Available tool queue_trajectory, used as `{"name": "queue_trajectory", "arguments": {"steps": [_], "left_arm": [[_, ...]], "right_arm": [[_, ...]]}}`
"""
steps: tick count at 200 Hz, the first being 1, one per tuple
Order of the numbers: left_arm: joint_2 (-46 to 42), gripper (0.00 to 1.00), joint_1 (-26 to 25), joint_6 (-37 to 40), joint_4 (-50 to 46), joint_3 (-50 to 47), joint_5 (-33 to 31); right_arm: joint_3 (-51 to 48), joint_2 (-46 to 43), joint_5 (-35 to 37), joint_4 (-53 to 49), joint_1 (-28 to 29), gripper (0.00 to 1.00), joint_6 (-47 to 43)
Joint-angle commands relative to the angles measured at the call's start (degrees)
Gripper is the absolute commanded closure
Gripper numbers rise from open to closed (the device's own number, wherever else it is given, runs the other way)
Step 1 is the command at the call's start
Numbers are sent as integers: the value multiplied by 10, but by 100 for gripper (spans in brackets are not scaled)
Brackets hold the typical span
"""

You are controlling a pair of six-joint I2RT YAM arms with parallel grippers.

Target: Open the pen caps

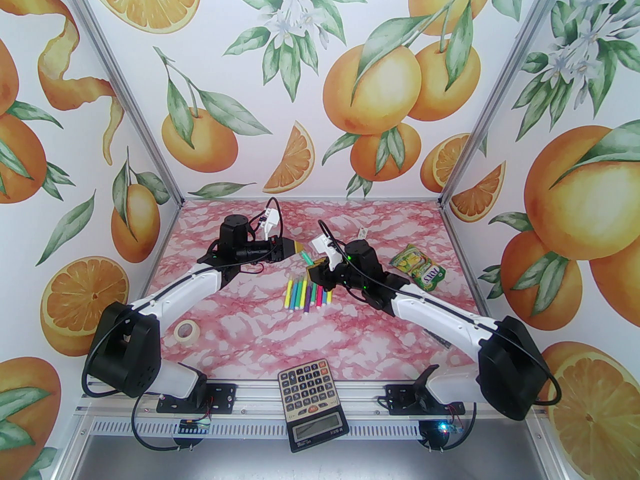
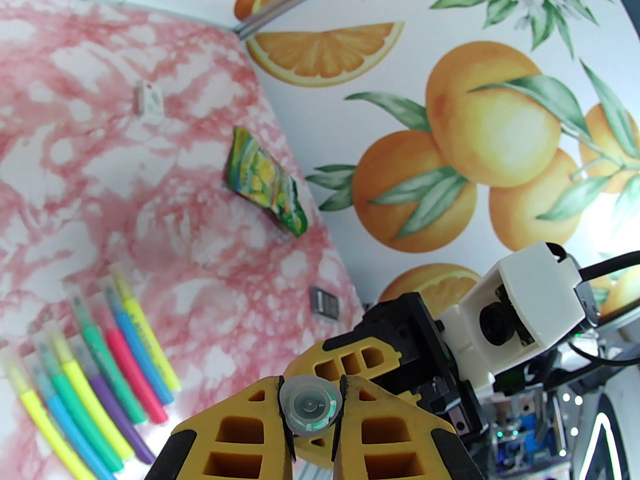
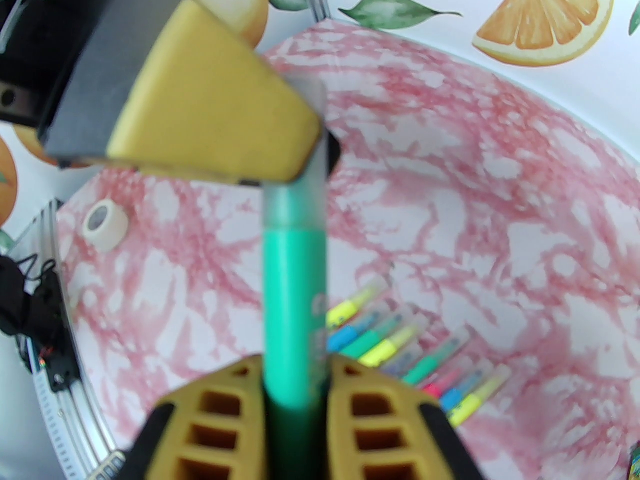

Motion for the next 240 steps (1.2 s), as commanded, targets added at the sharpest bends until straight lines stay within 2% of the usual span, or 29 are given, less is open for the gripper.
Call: {"name": "queue_trajectory", "arguments": {"steps": [1,144,171,194,211,217,223,240], "left_arm": [[-24,100,78,-5,48,0,-124],[-23,100,98,-58,86,-19,-123],[-22,100,97,-41,73,-10,-102],[-21,100,92,5,7,11,-90],[-27,75,82,36,-30,18,-92],[-30,61,76,47,-41,20,-92],[-31,51,70,57,-52,22,-92],[-33,39,50,75,-68,25,-95]], "right_arm": [[-33,-20,-9,-102,-15,100,-15],[-57,-38,-37,-89,-28,100,-35],[-63,-40,-41,-72,-33,100,-26],[-61,-41,-44,-58,-34,100,-17],[-58,-43,-47,-48,-34,100,-10],[-57,-45,-48,-43,-34,100,-8],[-56,-46,-49,-38,-34,100,-4],[-49,-48,-55,-24,-34,100,3]]}}
